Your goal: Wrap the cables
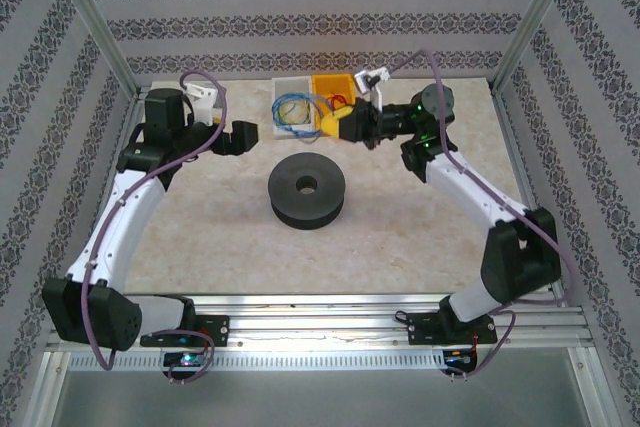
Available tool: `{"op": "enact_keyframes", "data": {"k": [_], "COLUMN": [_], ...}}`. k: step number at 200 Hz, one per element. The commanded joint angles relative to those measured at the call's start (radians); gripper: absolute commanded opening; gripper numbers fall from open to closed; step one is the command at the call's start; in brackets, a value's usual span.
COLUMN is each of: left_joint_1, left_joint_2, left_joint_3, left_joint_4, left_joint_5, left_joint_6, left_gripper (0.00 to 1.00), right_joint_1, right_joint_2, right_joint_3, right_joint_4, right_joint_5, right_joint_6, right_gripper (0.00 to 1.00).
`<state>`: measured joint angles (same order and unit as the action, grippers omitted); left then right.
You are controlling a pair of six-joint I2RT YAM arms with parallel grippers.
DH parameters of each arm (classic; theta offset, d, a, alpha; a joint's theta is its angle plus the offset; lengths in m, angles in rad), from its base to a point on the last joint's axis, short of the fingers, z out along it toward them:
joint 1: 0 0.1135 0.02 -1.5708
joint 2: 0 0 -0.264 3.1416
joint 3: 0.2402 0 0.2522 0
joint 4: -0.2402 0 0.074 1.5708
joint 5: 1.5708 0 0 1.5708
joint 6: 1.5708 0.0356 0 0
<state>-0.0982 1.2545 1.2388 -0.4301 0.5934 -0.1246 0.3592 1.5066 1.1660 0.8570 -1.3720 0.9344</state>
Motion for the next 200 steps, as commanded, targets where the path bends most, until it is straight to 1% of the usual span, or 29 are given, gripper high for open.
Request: {"op": "enact_keyframes", "data": {"k": [1,18,30,35,49,59,74,85,98,110,132,142,152,166,189,200], "left_joint_1": [-0.009,-0.009,-0.009,-0.009,-0.010,-0.009,-0.011,-0.015,-0.021,-0.028,-0.050,-0.056,-0.058,-0.061,-0.063,-0.063], "left_joint_2": [-0.066,-0.113,-0.153,-0.169,-0.207,-0.221,-0.231,-0.239,-0.242,-0.241,-0.242,-0.242,-0.238,-0.233,-0.221,-0.219], "left_joint_3": [-0.061,-0.108,-0.155,-0.175,-0.231,-0.251,-0.271,-0.288,-0.295,-0.292,-0.288,-0.288,-0.288,-0.286,-0.289,-0.292], "left_joint_4": [0.189,0.265,0.330,0.366,0.459,0.503,0.558,0.605,0.620,0.600,0.555,0.549,0.549,0.551,0.563,0.568], "left_joint_5": [0.203,0.274,0.333,0.358,0.432,0.478,0.513,0.520,0.512,0.504,0.488,0.483,0.480,0.479,0.479,0.480], "left_joint_6": [-0.054,-0.082,-0.108,-0.123,-0.159,-0.183,-0.209,-0.229,-0.234,-0.221,-0.182,-0.177,-0.175,-0.173,-0.172,-0.174], "left_gripper": [0.97,0.93,0.84,0.81,0.80,0.80,0.79,0.76,0.72,0.69,0.68,0.65,0.64,0.59,0.54,0.53], "right_joint_1": [0.027,0.031,0.031,0.031,0.035,0.039,0.050,0.053,0.063,0.074,0.089,0.094,0.100,0.102,0.102,0.101], "right_joint_2": [-0.104,-0.155,-0.184,-0.196,-0.215,-0.214,-0.201,-0.183,-0.158,-0.138,-0.122,-0.116,-0.108,-0.101,-0.094,-0.095], "right_joint_3": [-0.058,-0.075,-0.072,-0.071,-0.062,-0.060,-0.050,-0.043,-0.031,-0.019,-0.007,-0.001,0.009,0.017,0.024,0.023], "right_joint_4": [-0.024,-0.103,-0.206,-0.245,-0.344,-0.339,-0.331,-0.323,-0.296,-0.286,-0.277,-0.274,-0.274,-0.274,-0.272,-0.272], "right_joint_5": [-0.106,-0.094,-0.085,-0.083,-0.070,-0.062,-0.053,-0.046,-0.042,-0.041,-0.031,-0.028,-0.027,-0.027,-0.021,-0.016], "right_joint_6": [-0.079,-0.126,-0.190,-0.219,-0.291,-0.285,-0.278,-0.273,-0.247,-0.235,-0.239,-0.237,-0.234,-0.230,-0.230,-0.230], "right_gripper": [0.00,0.00,0.00,0.00,0.00,0.00,0.00,0.00,0.00,0.00,0.00,0.00,0.00,0.00,0.00,0.00]}}
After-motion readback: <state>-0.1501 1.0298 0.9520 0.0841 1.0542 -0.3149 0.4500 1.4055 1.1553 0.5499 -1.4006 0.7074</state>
